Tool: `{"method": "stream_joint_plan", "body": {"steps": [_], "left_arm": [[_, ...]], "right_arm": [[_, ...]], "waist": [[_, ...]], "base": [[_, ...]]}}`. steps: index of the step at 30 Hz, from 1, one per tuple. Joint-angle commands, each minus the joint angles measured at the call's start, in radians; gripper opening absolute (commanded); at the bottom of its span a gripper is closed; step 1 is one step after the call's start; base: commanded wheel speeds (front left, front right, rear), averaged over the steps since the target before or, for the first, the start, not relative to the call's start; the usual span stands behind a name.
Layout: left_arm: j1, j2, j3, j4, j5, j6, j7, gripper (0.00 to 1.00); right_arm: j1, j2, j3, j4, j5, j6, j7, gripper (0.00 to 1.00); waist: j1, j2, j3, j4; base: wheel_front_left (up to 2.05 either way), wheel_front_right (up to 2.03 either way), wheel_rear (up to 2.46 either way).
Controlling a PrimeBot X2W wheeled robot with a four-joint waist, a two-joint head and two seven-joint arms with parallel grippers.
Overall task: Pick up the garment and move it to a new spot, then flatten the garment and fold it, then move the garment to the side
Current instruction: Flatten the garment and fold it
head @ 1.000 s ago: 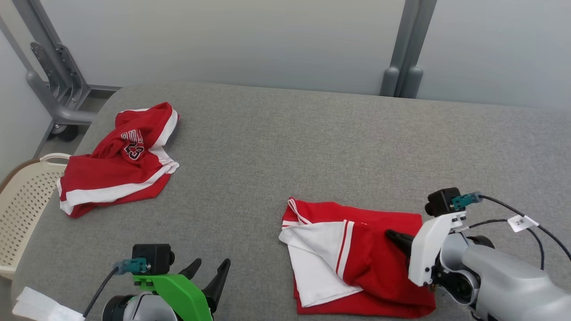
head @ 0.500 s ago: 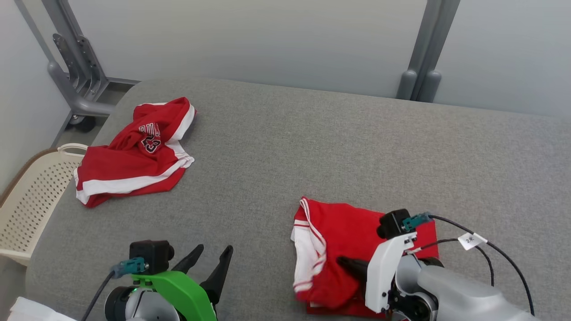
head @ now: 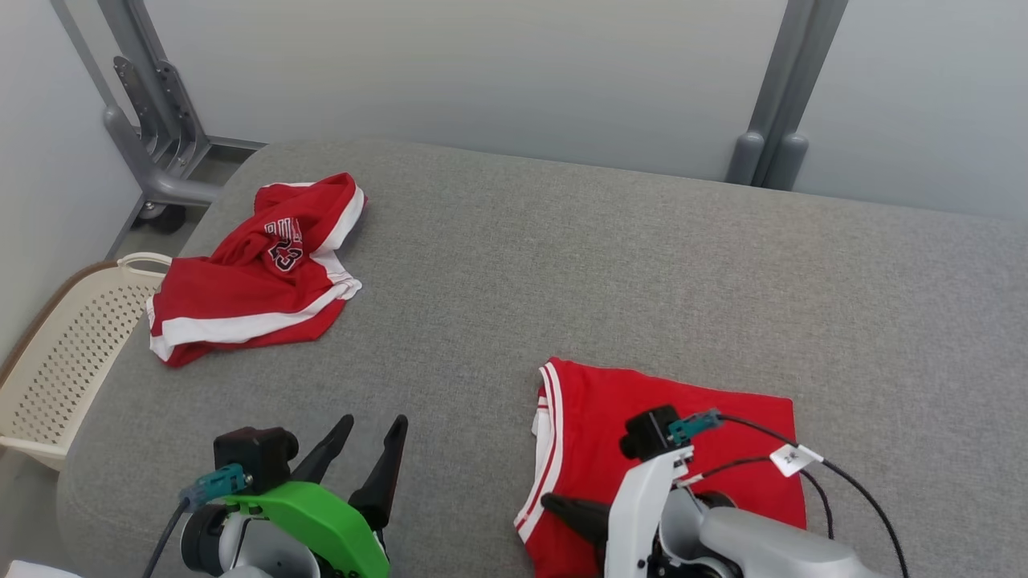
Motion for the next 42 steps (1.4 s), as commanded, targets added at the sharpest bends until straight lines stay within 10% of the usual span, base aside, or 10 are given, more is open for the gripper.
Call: {"method": "stream_joint_plan", "body": {"steps": [1,7,11,27,35,42], "left_arm": [[0.000,-0.001,0.006,0.001,0.010,0.002,-0.015,1.00],[0.005,-0.008,0.021,-0.002,0.034,0.009,-0.078,1.00],[0.017,-0.007,0.027,0.001,0.046,0.016,-0.111,1.00],[0.045,-0.008,0.094,-0.017,0.140,0.053,-0.226,1.00],[0.077,-0.031,0.151,-0.018,0.170,0.048,-0.233,1.00],[0.092,-0.057,0.195,-0.029,0.212,0.030,-0.234,1.00]], "right_arm": [[-0.009,-0.027,-0.011,-0.011,0.001,0.000,-0.019,0.00],[-0.024,-0.134,-0.057,-0.059,-0.019,0.000,-0.090,0.00],[-0.021,-0.209,-0.099,-0.093,-0.035,0.000,-0.133,1.00],[0.089,-0.346,-0.407,-0.158,-0.272,0.000,-0.301,1.00],[0.320,-0.218,-0.856,-0.254,-0.612,0.000,-0.304,1.00],[0.476,-0.083,-1.058,-0.350,-0.825,0.000,-0.305,1.00]], "waist": [[0.0000,0.0000,0.000,-0.001],[0.0000,0.0000,-0.005,-0.019],[0.0000,0.0000,-0.007,-0.040],[0.0000,0.0000,-0.002,-0.132],[0.0000,0.0000,0.007,-0.153],[0.0000,0.0000,0.013,-0.146]], "base": [[0.00,0.00,0.00],[0.00,0.00,0.00],[0.00,0.00,0.00],[0.00,0.00,0.00],[0.00,0.00,0.00],[0.00,0.00,0.00]]}}
